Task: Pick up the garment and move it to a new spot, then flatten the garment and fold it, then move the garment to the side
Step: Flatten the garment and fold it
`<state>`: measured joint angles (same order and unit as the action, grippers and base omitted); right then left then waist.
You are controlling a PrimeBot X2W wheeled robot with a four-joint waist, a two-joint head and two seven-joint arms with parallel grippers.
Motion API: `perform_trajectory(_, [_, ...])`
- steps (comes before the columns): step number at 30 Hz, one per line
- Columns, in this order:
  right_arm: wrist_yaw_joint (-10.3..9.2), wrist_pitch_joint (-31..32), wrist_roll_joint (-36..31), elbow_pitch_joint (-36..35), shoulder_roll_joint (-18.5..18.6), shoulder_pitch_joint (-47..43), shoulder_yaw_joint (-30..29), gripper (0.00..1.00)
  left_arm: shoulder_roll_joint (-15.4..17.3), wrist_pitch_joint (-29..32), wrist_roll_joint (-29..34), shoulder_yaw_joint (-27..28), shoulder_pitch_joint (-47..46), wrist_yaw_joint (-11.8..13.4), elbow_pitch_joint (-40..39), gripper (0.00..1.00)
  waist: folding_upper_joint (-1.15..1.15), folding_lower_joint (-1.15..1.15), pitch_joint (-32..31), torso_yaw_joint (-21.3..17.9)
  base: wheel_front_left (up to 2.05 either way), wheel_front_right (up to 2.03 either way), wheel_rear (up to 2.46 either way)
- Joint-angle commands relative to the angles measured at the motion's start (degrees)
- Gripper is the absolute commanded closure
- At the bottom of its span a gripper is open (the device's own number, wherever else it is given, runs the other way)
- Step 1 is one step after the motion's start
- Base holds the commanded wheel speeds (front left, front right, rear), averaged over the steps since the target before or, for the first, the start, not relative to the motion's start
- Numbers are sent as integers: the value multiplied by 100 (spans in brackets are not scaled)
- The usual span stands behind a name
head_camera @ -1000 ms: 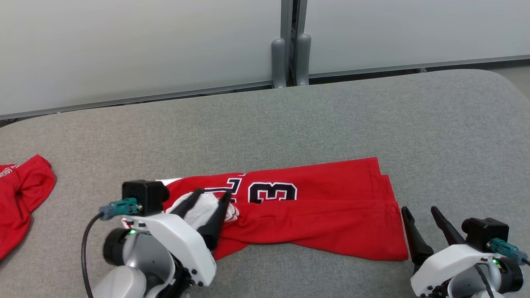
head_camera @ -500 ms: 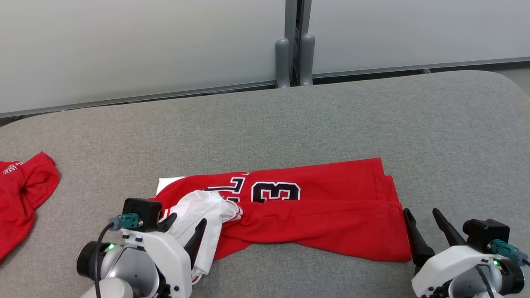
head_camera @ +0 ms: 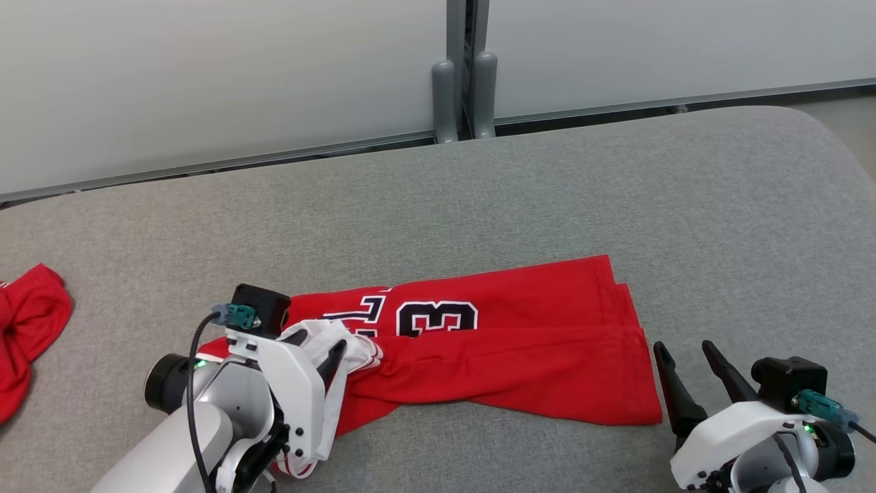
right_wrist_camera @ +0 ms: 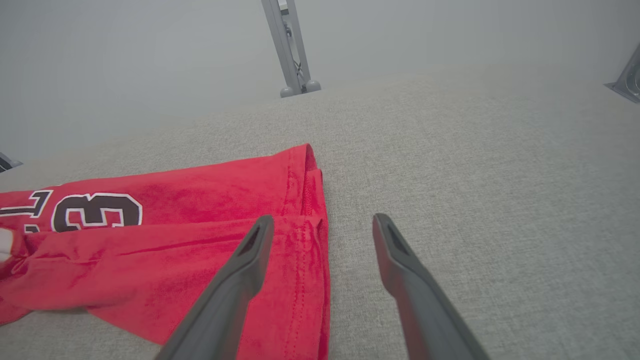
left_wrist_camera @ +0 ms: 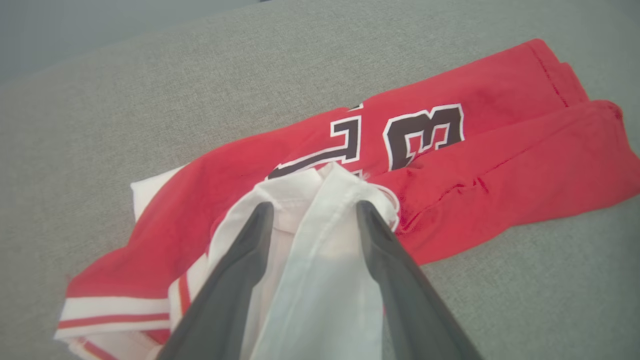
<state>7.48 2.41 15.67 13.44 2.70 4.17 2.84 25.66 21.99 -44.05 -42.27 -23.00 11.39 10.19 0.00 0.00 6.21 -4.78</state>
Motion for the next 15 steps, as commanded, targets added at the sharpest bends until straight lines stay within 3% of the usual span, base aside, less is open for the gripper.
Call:
perform_trajectory(1, [3,-22,1,-2,37,7,-13,0,-27,-5,-102,41,-121,-32,62,100,0,0,-3,-48,0,0,0])
perform_trajectory(11, [3,-24,15,-18,37,-7,-5,0,-178,-293,-72,159,-629,-358,156,100,0,0,-17,-152,0,0,0])
perform_trajectory(15, [3,-16,52,-63,37,100,89,0,-318,-573,263,-72,-1380,-952,640,100,0,0,109,-233,0,0,0])
